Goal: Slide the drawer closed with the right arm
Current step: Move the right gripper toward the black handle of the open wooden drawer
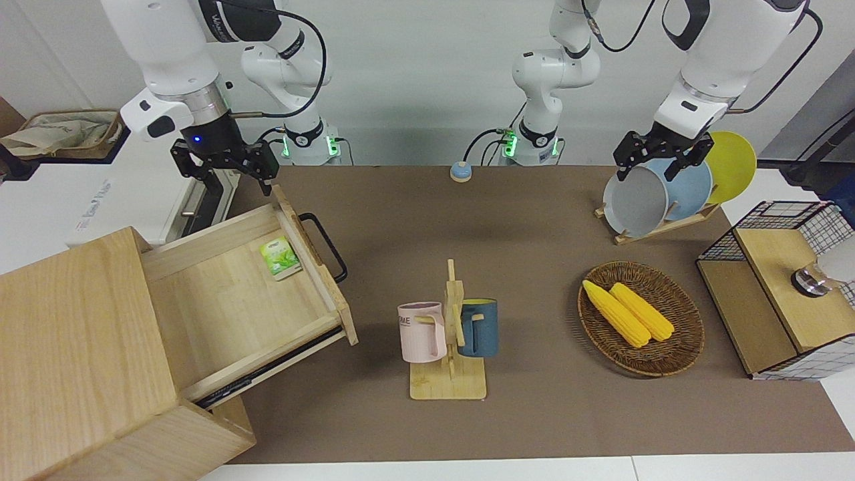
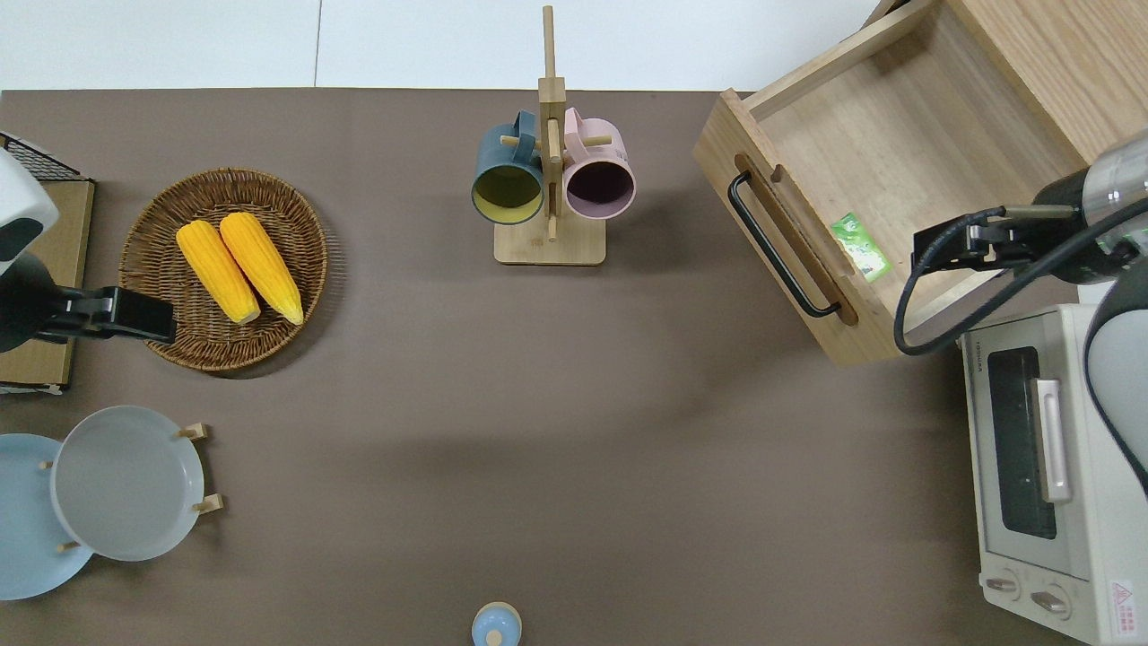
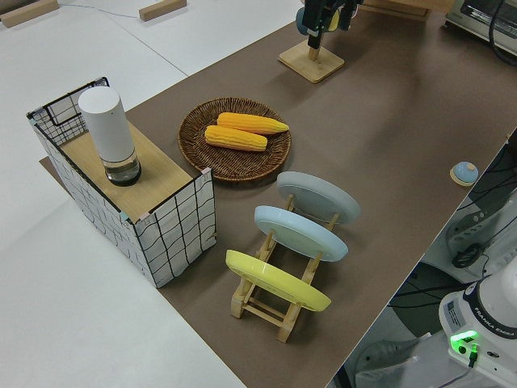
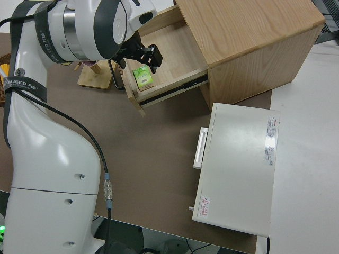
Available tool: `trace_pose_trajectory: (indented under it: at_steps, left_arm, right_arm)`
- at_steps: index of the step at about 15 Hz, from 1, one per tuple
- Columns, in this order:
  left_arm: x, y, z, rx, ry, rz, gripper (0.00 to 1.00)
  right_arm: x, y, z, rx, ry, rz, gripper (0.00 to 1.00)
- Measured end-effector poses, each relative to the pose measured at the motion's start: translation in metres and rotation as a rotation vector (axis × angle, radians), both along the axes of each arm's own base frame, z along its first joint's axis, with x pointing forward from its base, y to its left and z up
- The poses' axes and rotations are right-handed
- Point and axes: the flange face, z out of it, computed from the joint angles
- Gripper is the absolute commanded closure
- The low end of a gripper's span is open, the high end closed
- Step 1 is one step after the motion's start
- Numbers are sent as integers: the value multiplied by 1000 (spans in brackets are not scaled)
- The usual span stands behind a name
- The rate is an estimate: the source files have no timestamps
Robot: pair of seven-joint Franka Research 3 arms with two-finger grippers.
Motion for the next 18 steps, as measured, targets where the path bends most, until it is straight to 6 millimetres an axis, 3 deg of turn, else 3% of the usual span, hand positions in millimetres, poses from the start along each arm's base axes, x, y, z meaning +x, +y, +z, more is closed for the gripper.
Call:
trace_pose_trajectory:
  at_steps: [8,10,11,14,15,18]
  left_arm:
    - [0,0,0,0,0,0,7]
    - [0,0,0,0,0,0,7]
    - [0,0,0,0,0,0,7]
    - [0,0,0,0,0,0,7]
    - [0,0,0,0,0,0,7]
    - [0,0,0,0,0,0,7]
  right_arm:
    - [-1,9,0,-34,-3,34,13]
    - [-1,9,0,-34,-3,38,71]
    - [-1,9,0,-34,-3,40,212]
    - [-1,8,0,-35,-3,44,863]
    - [-1,8,0,-35,-3,44,999]
    - [-1,8,0,-35,-3,46,1000]
